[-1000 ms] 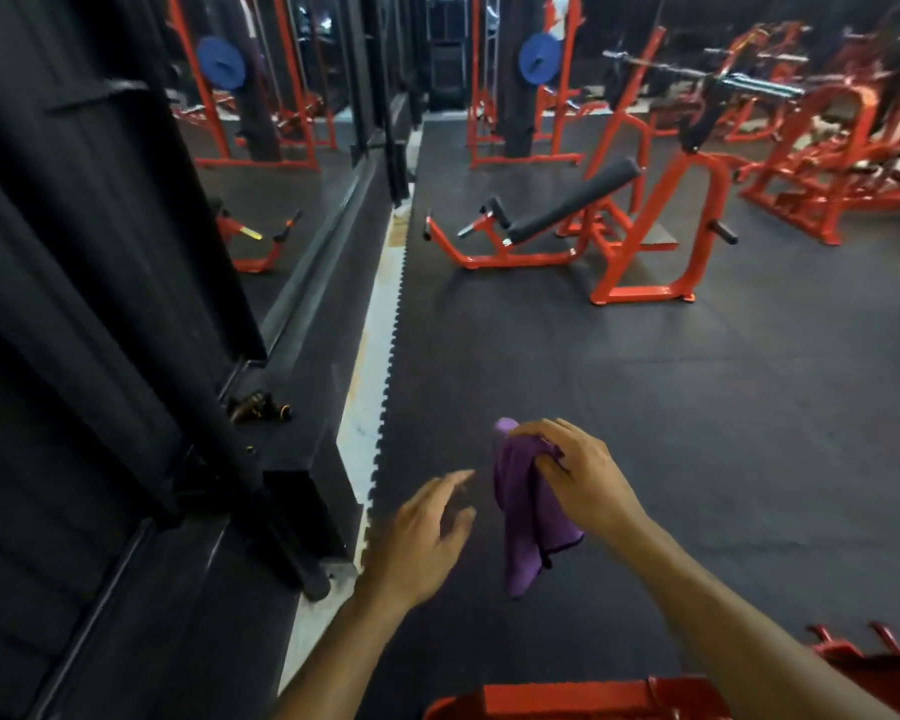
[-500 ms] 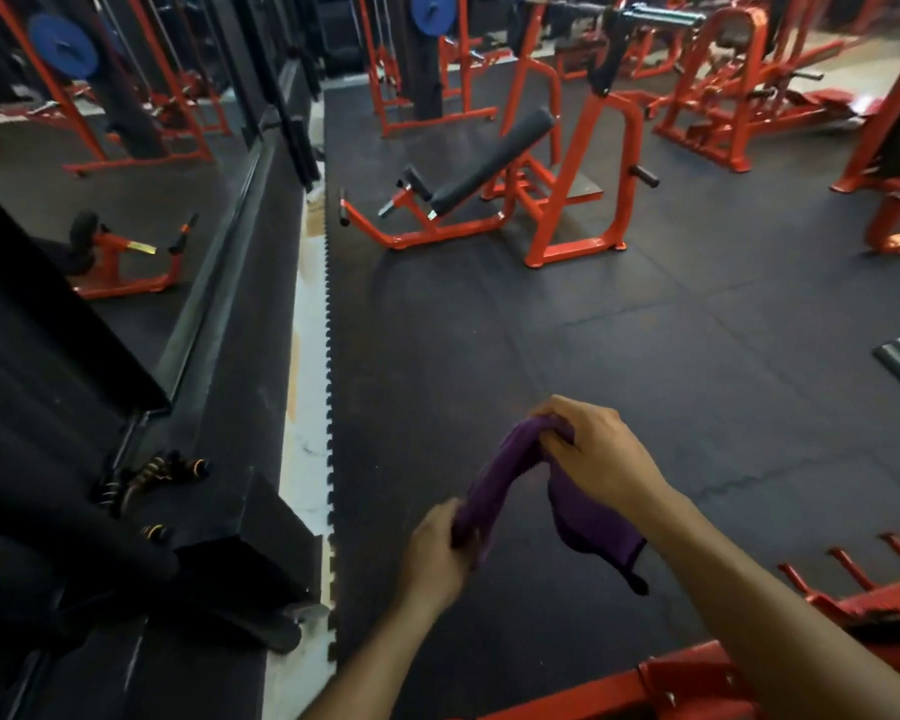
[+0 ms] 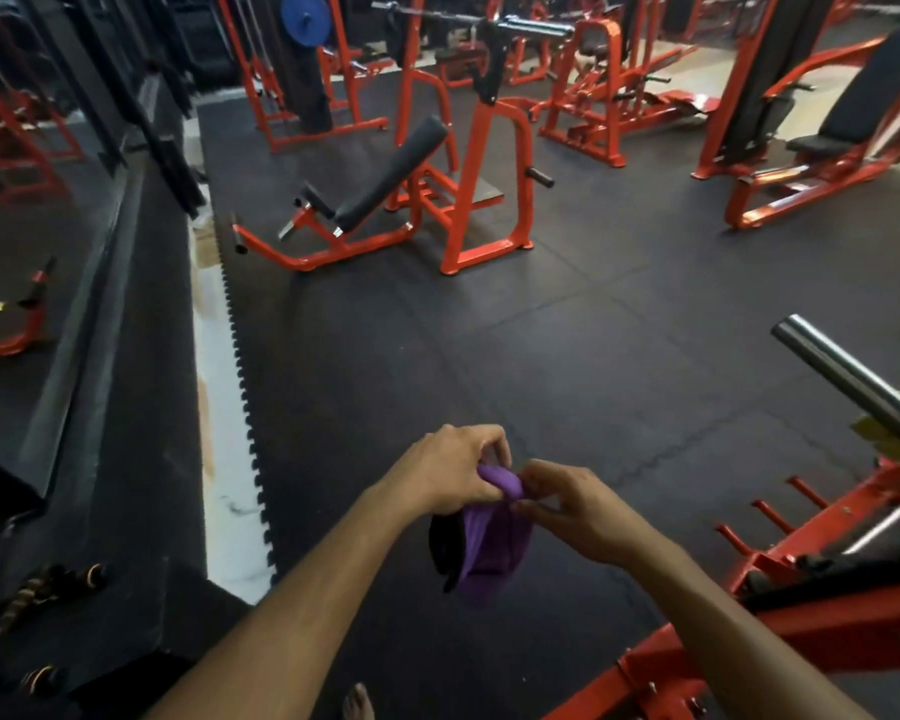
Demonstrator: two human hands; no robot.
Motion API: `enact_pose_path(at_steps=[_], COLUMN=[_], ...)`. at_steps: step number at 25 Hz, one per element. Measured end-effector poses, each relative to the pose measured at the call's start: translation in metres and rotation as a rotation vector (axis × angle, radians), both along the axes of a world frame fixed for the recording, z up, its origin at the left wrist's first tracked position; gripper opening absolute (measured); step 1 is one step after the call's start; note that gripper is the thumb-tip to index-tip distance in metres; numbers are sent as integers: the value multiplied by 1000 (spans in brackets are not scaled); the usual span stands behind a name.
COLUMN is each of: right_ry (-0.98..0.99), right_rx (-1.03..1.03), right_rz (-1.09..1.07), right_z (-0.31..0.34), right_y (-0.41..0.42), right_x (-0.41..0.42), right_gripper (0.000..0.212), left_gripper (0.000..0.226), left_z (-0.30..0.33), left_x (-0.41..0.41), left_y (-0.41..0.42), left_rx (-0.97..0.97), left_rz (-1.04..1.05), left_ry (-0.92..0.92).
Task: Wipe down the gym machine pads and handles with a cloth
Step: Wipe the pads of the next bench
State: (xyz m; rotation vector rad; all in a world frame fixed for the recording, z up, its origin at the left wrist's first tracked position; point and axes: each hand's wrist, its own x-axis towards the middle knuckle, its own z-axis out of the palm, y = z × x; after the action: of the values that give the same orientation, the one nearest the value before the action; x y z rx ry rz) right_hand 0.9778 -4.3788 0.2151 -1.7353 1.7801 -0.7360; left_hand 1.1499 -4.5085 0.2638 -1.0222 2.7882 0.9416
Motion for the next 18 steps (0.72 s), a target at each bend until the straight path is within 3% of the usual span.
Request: enact_pose_path(at_steps=[3,6,8,11,16,18], right_ry=[-39,-80,-144,-193,-89,-54], right_rx=[27,58,52,-7,-92,-125], right_rz=[-112,-225,-275,-294,-442,-493], right_z=[0,5,9,14,25,30], right_y=[-13,-31,-47,-76,-123,-132], right_x=[2,12,26,52,74,79], right_gripper=[16,22,21,38,24,27], left_gripper=[60,42,26,8,11,25], left_z=[-29,-51,-50,-40,-26,-19], left_x=[22,45,52,55,68,71], left_y=[-35,-62,-80,-113,-170,-191], left_rx=[322,531,503,321,269,303], left_rz=[52,-17,-67,-169,-208,-269], left_ry=[111,212,254,243,376,432])
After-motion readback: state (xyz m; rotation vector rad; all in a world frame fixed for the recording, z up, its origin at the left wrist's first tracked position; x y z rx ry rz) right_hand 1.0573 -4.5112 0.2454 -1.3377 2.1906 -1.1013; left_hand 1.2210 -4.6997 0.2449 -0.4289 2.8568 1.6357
